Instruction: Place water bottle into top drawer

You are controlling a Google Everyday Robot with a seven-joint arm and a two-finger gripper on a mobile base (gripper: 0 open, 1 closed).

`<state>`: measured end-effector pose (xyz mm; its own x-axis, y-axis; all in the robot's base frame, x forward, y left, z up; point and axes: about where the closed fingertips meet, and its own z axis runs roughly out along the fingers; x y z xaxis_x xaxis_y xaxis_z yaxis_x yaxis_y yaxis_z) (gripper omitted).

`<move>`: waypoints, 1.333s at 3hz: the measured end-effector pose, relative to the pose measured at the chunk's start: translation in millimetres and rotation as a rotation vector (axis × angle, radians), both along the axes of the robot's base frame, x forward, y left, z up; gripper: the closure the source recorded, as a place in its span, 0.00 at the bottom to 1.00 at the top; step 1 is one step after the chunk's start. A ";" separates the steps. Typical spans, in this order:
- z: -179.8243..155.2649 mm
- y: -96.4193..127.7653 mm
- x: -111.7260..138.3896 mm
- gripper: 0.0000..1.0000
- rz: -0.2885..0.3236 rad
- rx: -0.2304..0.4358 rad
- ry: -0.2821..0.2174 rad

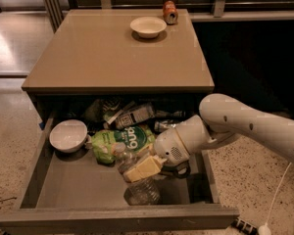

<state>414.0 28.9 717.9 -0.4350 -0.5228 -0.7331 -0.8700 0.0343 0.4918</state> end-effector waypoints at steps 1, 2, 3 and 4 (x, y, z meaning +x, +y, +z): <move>0.0 0.0 0.0 1.00 0.000 0.000 0.000; -16.4 2.9 -5.5 1.00 0.020 0.016 0.040; -34.3 5.9 -13.8 1.00 0.039 0.019 0.078; -34.3 6.0 -13.8 1.00 0.039 0.019 0.078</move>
Offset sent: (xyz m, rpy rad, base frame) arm -0.0066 0.0014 -0.0284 0.0370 0.0729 0.0307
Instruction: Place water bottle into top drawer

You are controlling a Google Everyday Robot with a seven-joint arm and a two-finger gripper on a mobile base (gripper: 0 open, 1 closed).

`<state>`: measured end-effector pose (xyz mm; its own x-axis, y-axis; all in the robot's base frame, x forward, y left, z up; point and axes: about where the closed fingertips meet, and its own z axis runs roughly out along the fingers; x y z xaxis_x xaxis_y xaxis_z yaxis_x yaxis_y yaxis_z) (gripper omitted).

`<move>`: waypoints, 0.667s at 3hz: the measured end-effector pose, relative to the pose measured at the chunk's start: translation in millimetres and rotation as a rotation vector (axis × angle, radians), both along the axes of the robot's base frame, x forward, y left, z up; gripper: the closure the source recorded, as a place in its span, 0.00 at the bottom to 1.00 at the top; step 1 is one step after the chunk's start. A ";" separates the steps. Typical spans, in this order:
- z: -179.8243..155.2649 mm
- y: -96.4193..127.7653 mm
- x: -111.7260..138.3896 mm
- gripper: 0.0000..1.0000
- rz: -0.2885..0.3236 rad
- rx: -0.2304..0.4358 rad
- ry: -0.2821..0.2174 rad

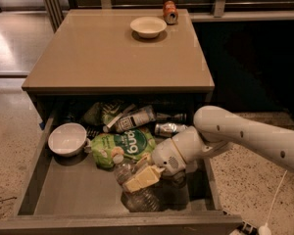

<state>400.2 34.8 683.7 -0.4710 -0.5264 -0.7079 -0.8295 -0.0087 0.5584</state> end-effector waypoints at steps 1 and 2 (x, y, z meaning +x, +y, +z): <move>0.0 0.0 0.0 0.84 0.000 0.000 0.000; 0.0 0.1 0.0 0.52 0.000 0.000 0.000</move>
Offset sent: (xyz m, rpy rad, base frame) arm 0.0000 0.0000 0.0000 0.0000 0.0000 0.0001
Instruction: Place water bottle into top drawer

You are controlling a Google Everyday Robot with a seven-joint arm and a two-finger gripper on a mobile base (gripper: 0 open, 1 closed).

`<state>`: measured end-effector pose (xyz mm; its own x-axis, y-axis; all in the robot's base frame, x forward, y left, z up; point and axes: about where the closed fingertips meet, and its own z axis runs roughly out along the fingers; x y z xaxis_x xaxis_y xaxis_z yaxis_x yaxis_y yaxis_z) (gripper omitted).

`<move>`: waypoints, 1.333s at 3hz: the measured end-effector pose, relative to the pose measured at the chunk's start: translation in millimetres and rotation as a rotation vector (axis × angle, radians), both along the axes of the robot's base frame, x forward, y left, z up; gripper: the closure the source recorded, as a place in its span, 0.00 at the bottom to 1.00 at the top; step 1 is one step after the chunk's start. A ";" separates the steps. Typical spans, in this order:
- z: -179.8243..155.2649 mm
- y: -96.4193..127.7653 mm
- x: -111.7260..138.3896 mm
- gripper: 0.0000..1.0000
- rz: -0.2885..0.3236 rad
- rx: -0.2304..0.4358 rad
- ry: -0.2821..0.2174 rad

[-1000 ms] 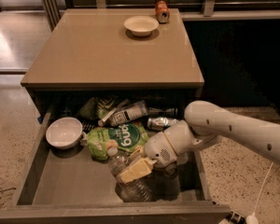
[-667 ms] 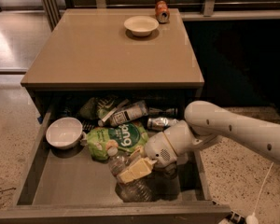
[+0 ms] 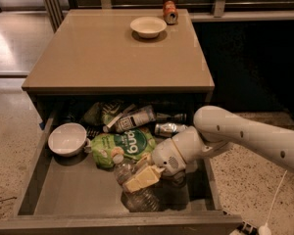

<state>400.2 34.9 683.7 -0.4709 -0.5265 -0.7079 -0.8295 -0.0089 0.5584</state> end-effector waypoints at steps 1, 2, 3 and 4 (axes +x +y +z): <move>0.0 0.0 0.0 0.30 0.000 0.000 0.000; 0.0 0.0 0.0 0.07 0.000 0.000 0.000; 0.0 0.3 -0.2 0.00 0.001 0.000 0.000; 0.0 0.4 -0.2 0.00 0.001 0.000 0.000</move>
Offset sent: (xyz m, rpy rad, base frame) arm 0.0000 0.0000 0.0000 0.0000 0.0000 0.0000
